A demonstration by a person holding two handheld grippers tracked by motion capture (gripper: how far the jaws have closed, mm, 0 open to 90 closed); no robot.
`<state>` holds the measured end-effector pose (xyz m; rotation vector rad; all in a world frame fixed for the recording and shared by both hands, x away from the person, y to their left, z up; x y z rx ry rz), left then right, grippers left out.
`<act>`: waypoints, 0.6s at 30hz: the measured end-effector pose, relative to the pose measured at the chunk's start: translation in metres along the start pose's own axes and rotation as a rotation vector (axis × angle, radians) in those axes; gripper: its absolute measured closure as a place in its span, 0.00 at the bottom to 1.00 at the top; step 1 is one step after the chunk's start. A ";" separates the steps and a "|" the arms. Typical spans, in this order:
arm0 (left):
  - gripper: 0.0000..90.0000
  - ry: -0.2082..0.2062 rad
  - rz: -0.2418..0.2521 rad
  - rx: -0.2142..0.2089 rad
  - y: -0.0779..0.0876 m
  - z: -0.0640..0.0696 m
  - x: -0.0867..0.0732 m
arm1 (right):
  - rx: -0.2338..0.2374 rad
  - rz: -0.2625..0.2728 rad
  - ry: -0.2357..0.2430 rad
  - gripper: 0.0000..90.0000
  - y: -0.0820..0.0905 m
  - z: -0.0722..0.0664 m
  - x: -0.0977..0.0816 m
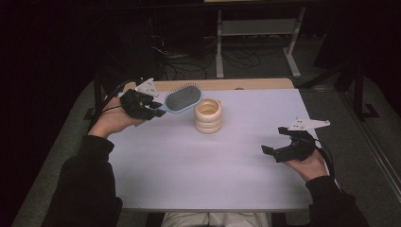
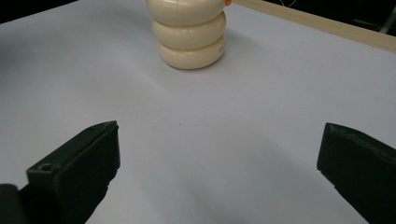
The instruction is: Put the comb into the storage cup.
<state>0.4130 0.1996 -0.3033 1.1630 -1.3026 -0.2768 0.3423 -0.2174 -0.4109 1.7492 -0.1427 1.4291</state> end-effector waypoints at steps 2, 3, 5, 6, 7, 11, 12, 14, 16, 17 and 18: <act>0.78 -0.007 0.003 0.005 -0.001 0.001 0.003 | 0.005 0.004 0.006 0.00 0.000 0.001 0.005; 0.78 -0.011 0.002 0.004 -0.001 0.002 0.005 | 0.006 0.009 0.010 0.00 0.000 0.001 0.007; 0.78 -0.012 0.010 0.009 -0.002 0.003 0.009 | 0.012 0.019 0.013 0.00 0.000 0.003 0.013; 0.78 -0.012 0.016 0.012 -0.002 0.004 0.011 | 0.014 0.019 0.015 0.00 0.000 0.003 0.016; 0.78 -0.013 0.021 0.010 -0.001 0.005 0.013 | 0.016 0.017 0.022 0.00 0.000 0.004 0.018; 0.78 -0.027 0.041 0.012 -0.001 0.008 0.019 | 0.019 0.022 0.039 0.00 0.000 0.004 0.030; 0.78 -0.026 0.042 0.011 -0.001 0.009 0.020 | 0.020 0.025 0.044 0.00 0.000 0.004 0.033; 0.78 -0.030 0.042 0.012 0.000 0.009 0.022 | 0.024 0.028 0.051 0.00 0.000 0.003 0.039; 0.78 -0.031 0.041 0.016 0.000 0.010 0.023 | 0.027 0.027 0.060 0.00 0.000 0.003 0.045; 0.78 -0.033 0.041 0.016 0.001 0.011 0.023 | 0.026 0.032 0.066 0.00 0.000 0.003 0.049; 0.78 -0.034 0.045 0.018 0.001 0.011 0.024 | 0.029 0.034 0.066 0.00 0.000 0.003 0.052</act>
Point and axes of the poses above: each handheld gripper's, and its own axes: y roughly backward along the jaws, x roughly out of its top, z roughly to its right, the point moved 4 cm from there along -y, roughly forward along the jaws, and after that the axes turned 8 degrees about y, right-handed, at the moved point
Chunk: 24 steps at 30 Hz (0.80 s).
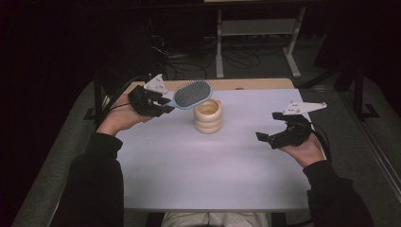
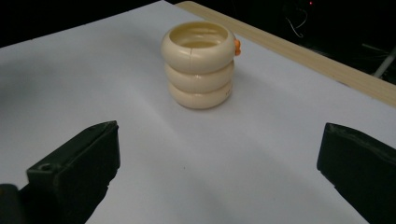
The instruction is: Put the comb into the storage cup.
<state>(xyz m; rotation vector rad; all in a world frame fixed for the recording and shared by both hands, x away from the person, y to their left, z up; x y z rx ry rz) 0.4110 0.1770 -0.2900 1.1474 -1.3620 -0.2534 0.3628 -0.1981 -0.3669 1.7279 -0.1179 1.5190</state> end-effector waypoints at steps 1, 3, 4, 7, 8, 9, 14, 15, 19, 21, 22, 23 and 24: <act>0.78 0.000 0.006 0.003 0.000 0.000 0.001 | 0.003 0.001 0.000 0.00 0.000 0.000 0.003; 0.78 0.006 0.015 0.009 0.001 0.001 0.002 | 0.005 0.006 0.011 0.00 -0.002 0.001 0.010; 0.78 0.007 0.020 0.011 0.001 0.001 0.003 | 0.009 0.007 0.012 0.00 -0.002 0.000 0.014; 0.78 0.003 0.032 0.013 0.000 0.003 0.006 | 0.017 0.011 0.023 0.00 -0.004 0.000 0.024; 0.78 0.003 0.039 0.013 -0.001 0.004 0.007 | 0.022 0.011 0.026 0.00 -0.005 0.000 0.028; 0.78 0.003 0.039 0.014 -0.001 0.005 0.008 | 0.025 0.010 0.032 0.00 -0.006 0.000 0.032; 0.78 0.001 0.046 0.012 -0.007 0.007 0.011 | 0.043 0.006 0.050 0.00 -0.012 0.000 0.050; 0.78 -0.001 0.048 0.013 -0.008 0.007 0.012 | 0.048 0.005 0.054 0.00 -0.013 0.000 0.053; 0.78 -0.003 0.060 0.018 -0.011 0.008 0.014 | 0.064 0.006 0.063 0.00 -0.020 -0.001 0.066; 0.78 -0.004 0.066 0.017 -0.013 0.009 0.015 | 0.070 0.007 0.067 0.00 -0.024 -0.001 0.072; 0.78 -0.007 0.067 0.018 -0.013 0.010 0.016 | 0.073 0.008 0.068 0.00 -0.026 0.000 0.075; 0.78 -0.007 0.069 0.021 -0.014 0.010 0.017 | 0.077 0.008 0.070 0.00 -0.028 -0.001 0.078; 0.78 -0.004 0.071 0.024 -0.015 0.010 0.017 | 0.080 0.009 0.074 0.00 -0.030 -0.001 0.081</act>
Point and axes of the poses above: each handheld gripper's, and its own axes: y roughly backward along the jaws, x roughly out of its top, z roughly to its right, the point moved 4 cm from there along -y, roughly forward along the jaws, and after that the axes turned 8 degrees about y, right-handed, at the moved point
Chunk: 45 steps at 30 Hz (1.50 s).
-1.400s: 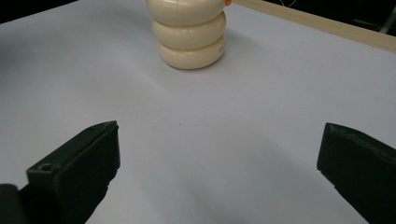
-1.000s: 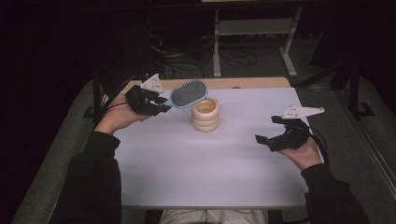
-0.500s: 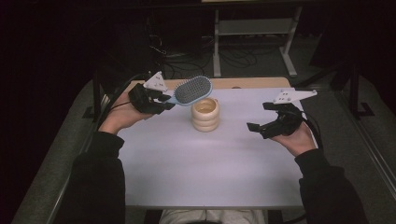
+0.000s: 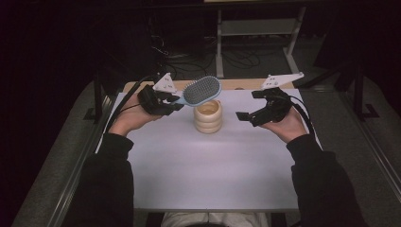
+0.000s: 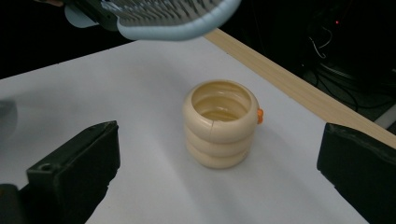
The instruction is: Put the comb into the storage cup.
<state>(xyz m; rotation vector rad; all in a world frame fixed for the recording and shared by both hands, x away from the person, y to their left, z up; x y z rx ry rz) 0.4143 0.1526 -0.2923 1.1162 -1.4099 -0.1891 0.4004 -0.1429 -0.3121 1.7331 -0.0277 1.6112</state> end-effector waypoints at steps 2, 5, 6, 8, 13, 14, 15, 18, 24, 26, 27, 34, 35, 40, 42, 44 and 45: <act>0.78 0.001 0.011 -0.004 -0.002 0.000 0.001 | 0.006 -0.005 0.007 0.00 -0.004 -0.001 0.005; 0.78 0.003 0.021 -0.003 -0.006 0.001 0.003 | 0.011 -0.007 0.018 0.00 -0.007 -0.001 0.011; 0.78 0.005 0.025 -0.003 -0.008 0.002 0.004 | 0.012 -0.006 0.015 0.00 -0.008 -0.001 0.012; 0.78 0.009 0.037 -0.008 -0.011 0.003 0.006 | 0.014 -0.010 0.017 0.00 -0.010 0.000 0.015; 0.78 0.007 0.054 -0.017 -0.017 0.007 0.010 | 0.015 -0.002 0.011 0.00 -0.012 0.005 0.021; 0.78 0.006 0.054 -0.018 -0.019 0.007 0.010 | 0.016 0.002 0.008 0.00 -0.012 0.006 0.022; 0.78 0.010 0.061 -0.018 -0.020 0.008 0.011 | 0.017 0.006 0.004 0.00 -0.012 0.007 0.023; 0.78 0.008 0.070 -0.027 -0.024 0.011 0.012 | 0.016 0.002 -0.011 0.00 -0.015 0.012 0.025; 0.78 0.010 0.085 -0.039 -0.032 0.014 0.014 | 0.059 0.032 -0.063 0.00 -0.020 0.017 0.031; 0.78 0.007 0.093 -0.040 -0.033 0.015 0.015 | 0.066 0.044 -0.085 0.00 -0.022 0.019 0.035; 0.78 0.004 0.100 -0.043 -0.034 0.016 0.015 | 0.064 0.043 -0.090 0.00 -0.022 0.020 0.036; 0.78 -0.005 0.137 -0.040 -0.042 0.022 0.018 | 0.067 0.050 -0.146 0.00 -0.027 0.028 0.036; 0.78 -0.004 0.140 -0.042 -0.044 0.023 0.019 | 0.069 0.051 -0.154 0.00 -0.028 0.028 0.036; 0.78 -0.013 0.167 -0.041 -0.050 0.028 0.021 | 0.108 0.044 -0.190 0.02 -0.031 0.031 0.037; 0.78 -0.014 0.177 -0.033 -0.052 0.028 0.021 | 0.134 0.054 -0.221 0.05 -0.032 0.033 0.036; 0.78 -0.015 0.185 -0.032 -0.053 0.029 0.022 | 0.154 0.056 -0.248 0.07 -0.034 0.035 0.035; 0.78 -0.013 0.189 -0.034 -0.053 0.029 0.022 | 0.160 0.053 -0.257 0.07 -0.034 0.036 0.035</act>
Point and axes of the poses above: each handheld gripper's, and its own axes: y roughly backward along the jaws, x roughly out of its top, z roughly to its right, the point moved 4 cm from there along -y, roughly forward along the jaws, and after that the axes turned 8 degrees about y, right-handed, at the moved point
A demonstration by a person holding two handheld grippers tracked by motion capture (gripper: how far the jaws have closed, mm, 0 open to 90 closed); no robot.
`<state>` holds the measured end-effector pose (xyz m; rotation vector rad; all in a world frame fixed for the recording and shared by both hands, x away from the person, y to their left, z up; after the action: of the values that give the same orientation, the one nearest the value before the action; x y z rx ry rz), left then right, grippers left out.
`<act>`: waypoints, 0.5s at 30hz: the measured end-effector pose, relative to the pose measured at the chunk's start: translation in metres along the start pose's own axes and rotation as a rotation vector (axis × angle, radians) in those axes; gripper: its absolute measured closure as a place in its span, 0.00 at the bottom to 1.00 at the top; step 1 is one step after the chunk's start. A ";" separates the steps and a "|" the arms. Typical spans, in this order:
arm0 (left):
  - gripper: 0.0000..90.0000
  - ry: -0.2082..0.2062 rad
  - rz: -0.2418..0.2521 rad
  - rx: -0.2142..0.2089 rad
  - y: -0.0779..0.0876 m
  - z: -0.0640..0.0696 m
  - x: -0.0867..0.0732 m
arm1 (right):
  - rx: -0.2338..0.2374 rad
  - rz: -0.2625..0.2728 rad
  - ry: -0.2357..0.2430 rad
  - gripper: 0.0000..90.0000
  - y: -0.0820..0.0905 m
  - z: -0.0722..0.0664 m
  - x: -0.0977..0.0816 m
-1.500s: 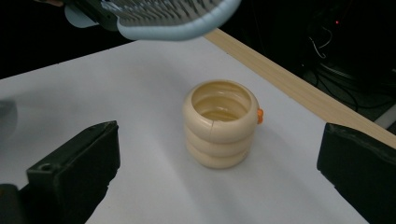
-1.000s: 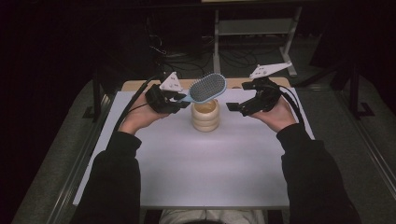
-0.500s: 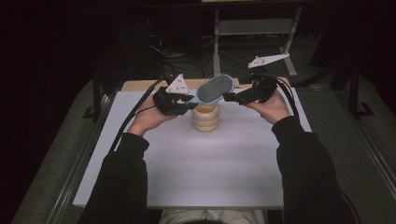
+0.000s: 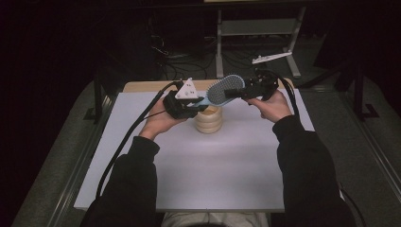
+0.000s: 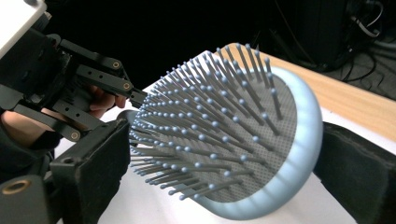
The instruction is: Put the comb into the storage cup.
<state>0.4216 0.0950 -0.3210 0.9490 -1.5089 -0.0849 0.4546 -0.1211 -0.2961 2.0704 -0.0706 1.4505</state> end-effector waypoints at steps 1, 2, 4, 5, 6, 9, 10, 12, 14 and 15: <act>0.78 -0.004 0.000 0.000 0.000 0.000 0.000 | 0.004 -0.002 -0.004 0.10 -0.001 0.000 0.000; 0.78 -0.004 0.006 0.003 -0.001 0.001 0.000 | 0.010 -0.004 -0.008 0.13 -0.001 0.000 0.000; 0.78 -0.004 0.010 0.003 -0.002 0.001 0.000 | 0.030 -0.009 -0.018 0.15 -0.002 0.000 0.000; 0.78 -0.002 0.012 0.002 -0.003 0.002 0.000 | 0.026 -0.019 -0.027 0.16 -0.003 0.001 0.000; 0.78 -0.002 0.015 0.001 -0.003 0.002 0.000 | 0.026 -0.031 -0.028 0.21 -0.003 0.001 0.000; 0.78 -0.008 0.000 0.001 -0.005 0.001 -0.003 | 0.032 -0.068 -0.020 0.25 -0.005 -0.002 0.000; 0.78 -0.012 -0.006 0.004 -0.005 0.000 -0.004 | 0.029 -0.070 -0.016 0.28 -0.005 -0.003 0.000; 0.78 -0.003 0.007 0.004 -0.005 -0.001 -0.005 | 0.041 -0.057 -0.015 0.33 -0.004 -0.004 0.002; 0.78 -0.005 0.011 0.015 -0.004 -0.001 -0.006 | 0.043 -0.048 -0.014 0.36 -0.004 -0.006 0.005; 0.78 -0.007 0.010 0.018 -0.004 -0.002 -0.006 | 0.044 -0.049 -0.011 0.37 -0.003 -0.006 0.006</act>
<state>0.4243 0.0966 -0.3278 0.9567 -1.5231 -0.0674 0.4534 -0.1135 -0.2911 2.1008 0.0075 1.4227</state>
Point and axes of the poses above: each handheld gripper's, and its own axes: y roughly backward along the jaws, x roughly out of its top, z roughly to its right, the point moved 4 cm from there along -y, roughly forward along the jaws, and after that the axes turned 8 degrees about y, right-handed, at the moved point
